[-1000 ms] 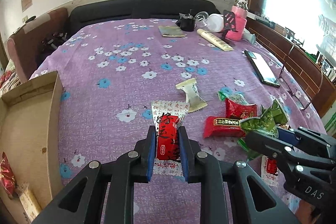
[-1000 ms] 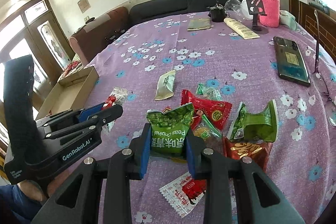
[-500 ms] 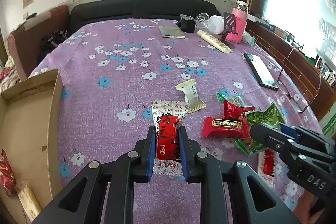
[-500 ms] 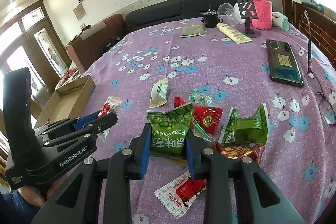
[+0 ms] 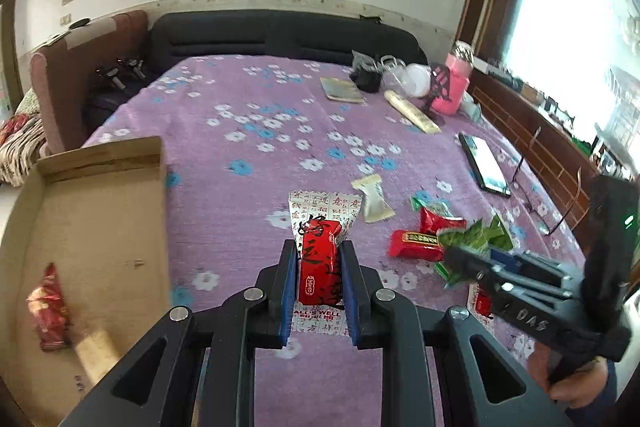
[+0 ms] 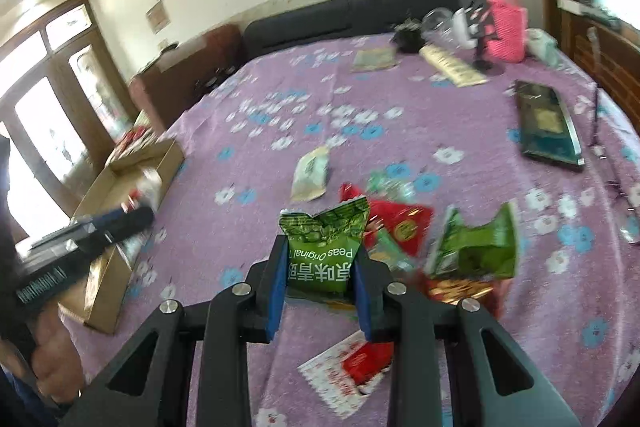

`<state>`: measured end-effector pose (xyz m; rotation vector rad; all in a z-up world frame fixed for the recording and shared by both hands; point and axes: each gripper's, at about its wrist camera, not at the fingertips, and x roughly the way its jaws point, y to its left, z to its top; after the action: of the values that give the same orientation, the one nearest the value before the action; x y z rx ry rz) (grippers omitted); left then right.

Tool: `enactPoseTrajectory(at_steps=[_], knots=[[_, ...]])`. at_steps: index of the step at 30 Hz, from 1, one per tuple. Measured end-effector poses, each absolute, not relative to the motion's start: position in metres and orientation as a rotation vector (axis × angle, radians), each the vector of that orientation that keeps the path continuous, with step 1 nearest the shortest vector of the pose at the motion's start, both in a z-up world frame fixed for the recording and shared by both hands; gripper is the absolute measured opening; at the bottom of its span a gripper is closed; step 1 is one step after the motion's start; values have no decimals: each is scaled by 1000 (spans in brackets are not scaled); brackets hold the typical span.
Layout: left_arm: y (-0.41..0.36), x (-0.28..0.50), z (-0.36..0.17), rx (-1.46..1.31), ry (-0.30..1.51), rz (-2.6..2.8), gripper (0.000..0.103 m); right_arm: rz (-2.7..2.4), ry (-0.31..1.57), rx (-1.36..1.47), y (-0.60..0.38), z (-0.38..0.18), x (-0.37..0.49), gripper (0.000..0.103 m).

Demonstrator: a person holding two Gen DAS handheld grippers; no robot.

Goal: Organize snacks
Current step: 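Carry both packets into the cardboard tray and open both grippers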

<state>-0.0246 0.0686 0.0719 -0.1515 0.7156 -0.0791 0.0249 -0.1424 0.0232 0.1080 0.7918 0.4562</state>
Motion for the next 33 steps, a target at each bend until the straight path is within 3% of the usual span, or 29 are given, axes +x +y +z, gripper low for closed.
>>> enactPoseTrajectory(at_steps=[22, 33], knots=[[221, -71, 45, -311, 744, 226, 21, 794, 829, 57, 15, 74, -5, 29], [231, -75, 23, -332, 788, 223, 21, 861, 918, -27, 107, 58, 8, 29]])
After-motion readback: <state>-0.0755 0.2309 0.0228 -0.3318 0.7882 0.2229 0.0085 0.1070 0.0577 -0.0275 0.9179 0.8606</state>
